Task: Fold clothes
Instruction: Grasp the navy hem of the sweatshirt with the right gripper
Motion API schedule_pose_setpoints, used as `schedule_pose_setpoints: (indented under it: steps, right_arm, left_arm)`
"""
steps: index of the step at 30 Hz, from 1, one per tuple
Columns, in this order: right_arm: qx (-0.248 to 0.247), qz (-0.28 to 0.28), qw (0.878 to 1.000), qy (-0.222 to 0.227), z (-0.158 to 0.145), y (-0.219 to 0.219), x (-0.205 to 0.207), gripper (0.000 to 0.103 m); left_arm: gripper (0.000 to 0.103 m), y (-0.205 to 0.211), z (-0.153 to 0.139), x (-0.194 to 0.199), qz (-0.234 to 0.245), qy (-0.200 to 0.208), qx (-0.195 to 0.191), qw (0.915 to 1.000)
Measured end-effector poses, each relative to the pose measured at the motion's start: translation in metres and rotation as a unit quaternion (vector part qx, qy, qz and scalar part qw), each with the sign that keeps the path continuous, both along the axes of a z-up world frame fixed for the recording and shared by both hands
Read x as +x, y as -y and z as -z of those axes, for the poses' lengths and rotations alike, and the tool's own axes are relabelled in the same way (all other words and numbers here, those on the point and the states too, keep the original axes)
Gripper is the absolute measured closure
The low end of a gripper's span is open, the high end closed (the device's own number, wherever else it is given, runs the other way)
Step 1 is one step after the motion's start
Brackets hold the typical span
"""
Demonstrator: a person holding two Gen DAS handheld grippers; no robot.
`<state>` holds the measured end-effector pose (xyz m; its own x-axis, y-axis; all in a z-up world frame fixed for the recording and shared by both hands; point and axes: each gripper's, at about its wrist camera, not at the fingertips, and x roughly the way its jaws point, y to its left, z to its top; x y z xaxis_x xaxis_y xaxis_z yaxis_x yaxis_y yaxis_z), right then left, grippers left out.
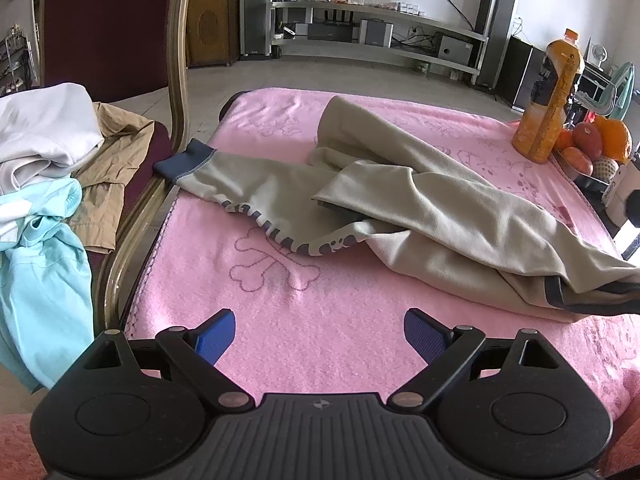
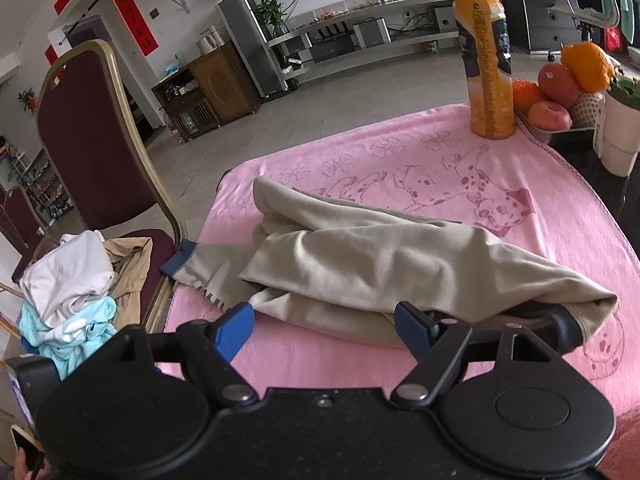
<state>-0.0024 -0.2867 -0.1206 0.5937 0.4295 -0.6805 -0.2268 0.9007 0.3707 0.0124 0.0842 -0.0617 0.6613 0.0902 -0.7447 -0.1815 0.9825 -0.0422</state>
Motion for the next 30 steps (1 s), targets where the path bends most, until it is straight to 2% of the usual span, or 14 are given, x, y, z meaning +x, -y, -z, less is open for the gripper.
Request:
schedule_pose_setpoints:
  steps: [8,15,30]
  right_arm:
    - [0.040,0.027,0.999,0.005,0.002,0.040,-0.004,0.026]
    - [0.060,0.041,0.997,-0.002,0.012,0.060,-0.003,0.026]
    - [0.061,0.046,0.997,-0.002,0.013,0.058,-0.003,0.026]
  left_arm:
    - [0.012,0.009,0.005,0.001,-0.008,-0.013,0.015,0.9998]
    - [0.012,0.020,0.009,0.000,0.003,-0.016,0.032,0.9994]
    - [0.011,0.018,0.006,-0.002,-0.002,-0.019,0.016,0.9997]
